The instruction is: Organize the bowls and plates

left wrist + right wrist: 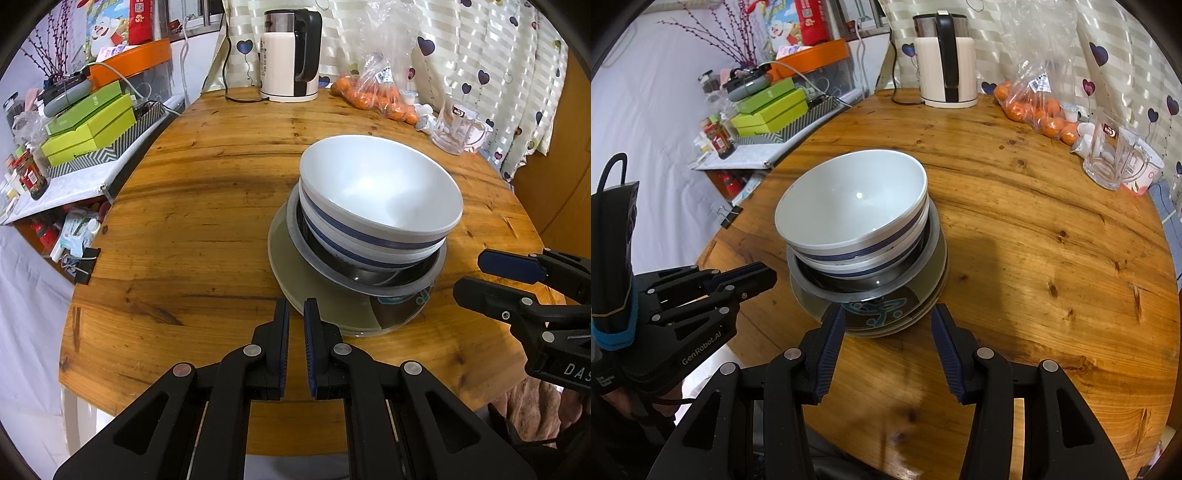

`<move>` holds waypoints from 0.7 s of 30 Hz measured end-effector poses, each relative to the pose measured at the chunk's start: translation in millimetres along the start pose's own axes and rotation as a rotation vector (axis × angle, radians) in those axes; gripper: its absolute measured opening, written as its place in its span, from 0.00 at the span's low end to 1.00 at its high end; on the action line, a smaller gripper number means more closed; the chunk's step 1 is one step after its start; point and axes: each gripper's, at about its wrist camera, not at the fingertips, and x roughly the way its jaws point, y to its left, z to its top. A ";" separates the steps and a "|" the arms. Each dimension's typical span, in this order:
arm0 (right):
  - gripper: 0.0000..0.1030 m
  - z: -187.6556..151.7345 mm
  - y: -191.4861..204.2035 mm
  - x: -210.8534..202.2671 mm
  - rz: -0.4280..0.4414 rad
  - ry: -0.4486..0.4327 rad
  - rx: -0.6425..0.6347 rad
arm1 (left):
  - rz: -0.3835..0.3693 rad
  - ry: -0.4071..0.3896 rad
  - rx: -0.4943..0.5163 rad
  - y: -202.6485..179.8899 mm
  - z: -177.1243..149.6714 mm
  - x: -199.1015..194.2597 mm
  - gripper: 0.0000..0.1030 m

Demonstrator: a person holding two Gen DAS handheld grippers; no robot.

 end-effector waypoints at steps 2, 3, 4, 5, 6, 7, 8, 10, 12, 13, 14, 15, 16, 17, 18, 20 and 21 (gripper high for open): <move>0.47 -0.5 0.7 0.3 0.000 0.000 0.001 | -0.001 0.001 -0.002 0.2 0.1 0.1 0.08; 0.47 -0.6 0.9 0.4 0.000 0.000 0.000 | 0.001 0.001 -0.002 0.0 0.0 0.1 0.08; 0.47 -0.3 0.5 0.2 0.000 0.000 0.000 | 0.003 0.002 -0.002 0.2 0.0 0.1 0.08; 0.47 -0.5 0.6 0.2 0.001 0.000 -0.001 | 0.003 0.002 -0.002 -0.2 0.1 0.4 0.08; 0.47 -0.1 0.0 0.1 0.001 0.000 -0.001 | 0.003 0.001 -0.002 -0.3 0.1 0.4 0.08; 0.47 -0.5 0.6 0.3 0.002 0.000 0.000 | 0.002 0.002 -0.002 -0.2 0.2 0.6 0.08; 0.47 -0.6 0.7 0.4 0.002 0.001 0.001 | 0.002 0.003 -0.002 -0.2 0.2 0.6 0.08; 0.47 -0.4 0.5 0.2 0.001 -0.001 0.000 | 0.003 0.003 -0.001 -0.2 0.2 0.8 0.08; 0.47 -1.1 0.9 0.9 0.002 0.000 0.002 | 0.002 0.005 -0.002 -0.2 0.2 1.0 0.08; 0.47 -0.7 0.8 0.6 0.002 0.001 0.001 | 0.000 0.007 -0.001 -0.4 0.2 1.1 0.08; 0.47 -0.2 0.0 0.2 0.001 0.000 0.000 | -0.001 0.007 0.000 -0.7 -0.2 1.3 0.08; 0.47 -0.3 0.2 0.4 0.002 0.001 0.000 | -0.001 0.007 0.000 -1.1 -0.5 1.4 0.08; 0.47 -0.1 -0.1 0.3 0.002 0.001 0.001 | 0.000 0.008 0.002 -1.4 -0.5 1.6 0.08; 0.47 -0.1 -0.1 0.3 0.002 0.001 0.000 | 0.001 0.008 0.003 -1.4 -0.6 1.9 0.08; 0.47 -0.2 0.0 0.4 0.002 0.000 0.000 | 0.004 0.008 0.005 -1.8 -0.5 1.9 0.08; 0.47 0.0 -0.2 0.3 0.002 0.001 0.001 | 0.007 0.008 0.008 -2.2 -0.6 2.1 0.08; 0.47 -0.1 -0.1 0.4 0.003 0.001 0.001 | 0.005 0.009 0.006 -2.2 -0.7 2.1 0.08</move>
